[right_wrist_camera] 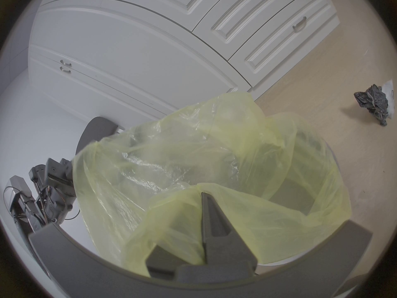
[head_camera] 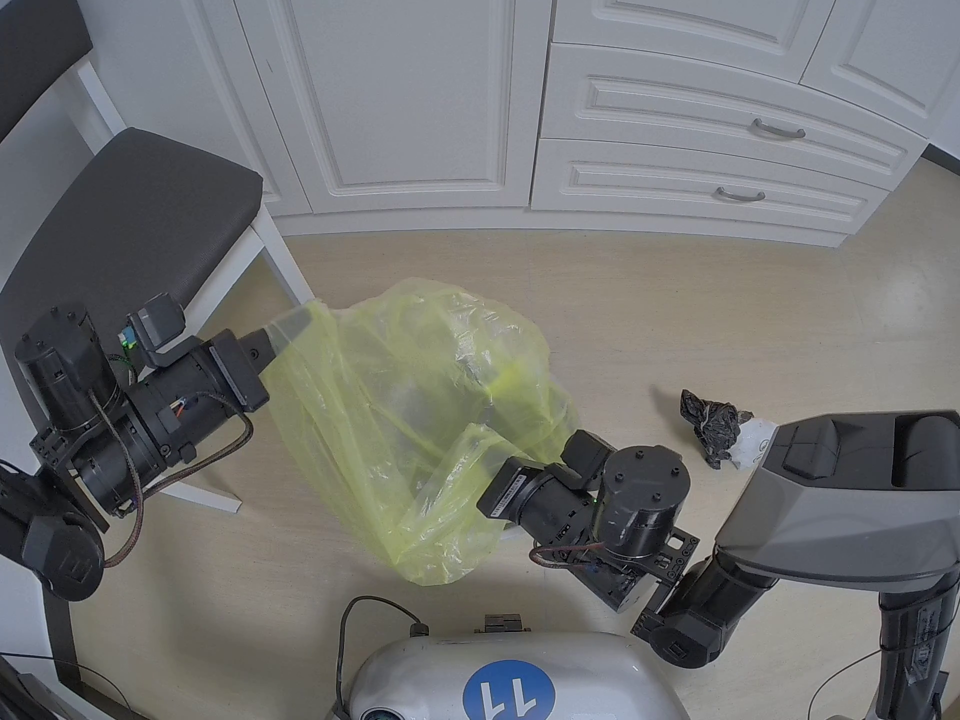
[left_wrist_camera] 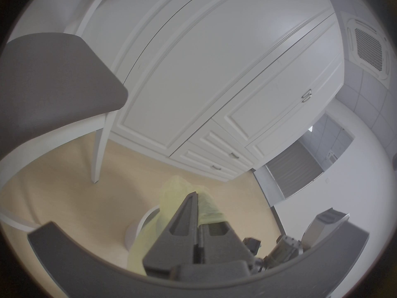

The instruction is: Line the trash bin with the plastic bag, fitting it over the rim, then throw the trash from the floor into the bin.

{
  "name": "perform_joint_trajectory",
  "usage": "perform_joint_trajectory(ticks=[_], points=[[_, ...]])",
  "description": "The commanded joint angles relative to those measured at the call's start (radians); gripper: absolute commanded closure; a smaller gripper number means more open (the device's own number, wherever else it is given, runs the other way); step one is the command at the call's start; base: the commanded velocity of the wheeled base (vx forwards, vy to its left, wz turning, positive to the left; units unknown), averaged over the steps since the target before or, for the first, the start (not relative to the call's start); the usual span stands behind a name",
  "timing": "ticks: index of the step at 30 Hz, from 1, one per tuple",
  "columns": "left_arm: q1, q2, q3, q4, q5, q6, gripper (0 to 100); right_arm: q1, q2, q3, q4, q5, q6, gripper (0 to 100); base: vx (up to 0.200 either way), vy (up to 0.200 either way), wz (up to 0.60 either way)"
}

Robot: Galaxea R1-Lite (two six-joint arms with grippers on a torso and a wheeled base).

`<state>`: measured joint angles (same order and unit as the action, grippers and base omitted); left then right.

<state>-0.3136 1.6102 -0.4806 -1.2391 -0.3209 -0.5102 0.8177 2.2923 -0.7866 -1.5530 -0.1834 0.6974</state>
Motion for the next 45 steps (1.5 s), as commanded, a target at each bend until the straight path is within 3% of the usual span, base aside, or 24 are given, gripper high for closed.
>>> perform_joint_trajectory(ticks=[1,5,12,22,24,27,30,45], points=[[0.056,-0.092,0.004,0.106,-0.04,0.036,100,0.012,-0.031,0.006,-0.018,-0.005,-0.001,100,0.0,0.0,0.0],[0.062,-0.136,-0.013,0.254,-0.095,0.064,100,0.024,-0.019,0.006,-0.018,-0.011,-0.001,100,0.0,0.0,0.0],[0.062,-0.081,-0.027,0.257,-0.093,0.062,100,0.02,0.03,-0.011,-0.018,-0.011,-0.001,100,0.0,0.0,0.0],[0.143,0.119,-0.078,0.244,-0.09,0.065,100,-0.049,0.009,-0.111,0.037,-0.056,0.001,100,0.0,0.0,0.0],[0.153,0.137,-0.081,0.231,-0.09,0.064,100,-0.052,0.015,-0.137,0.067,-0.071,0.002,100,0.0,0.0,0.0],[0.174,0.197,-0.082,0.187,-0.087,0.064,100,-0.052,0.073,-0.241,0.165,-0.16,0.033,100,0.0,0.0,0.0],[0.18,0.211,-0.082,0.165,-0.087,0.064,100,-0.051,0.085,-0.29,0.223,-0.202,0.037,100,0.0,0.0,0.0],[0.176,0.191,-0.055,0.165,-0.087,0.084,100,0.135,0.002,-0.283,0.232,-0.186,0.037,100,0.0,0.0,0.0]])
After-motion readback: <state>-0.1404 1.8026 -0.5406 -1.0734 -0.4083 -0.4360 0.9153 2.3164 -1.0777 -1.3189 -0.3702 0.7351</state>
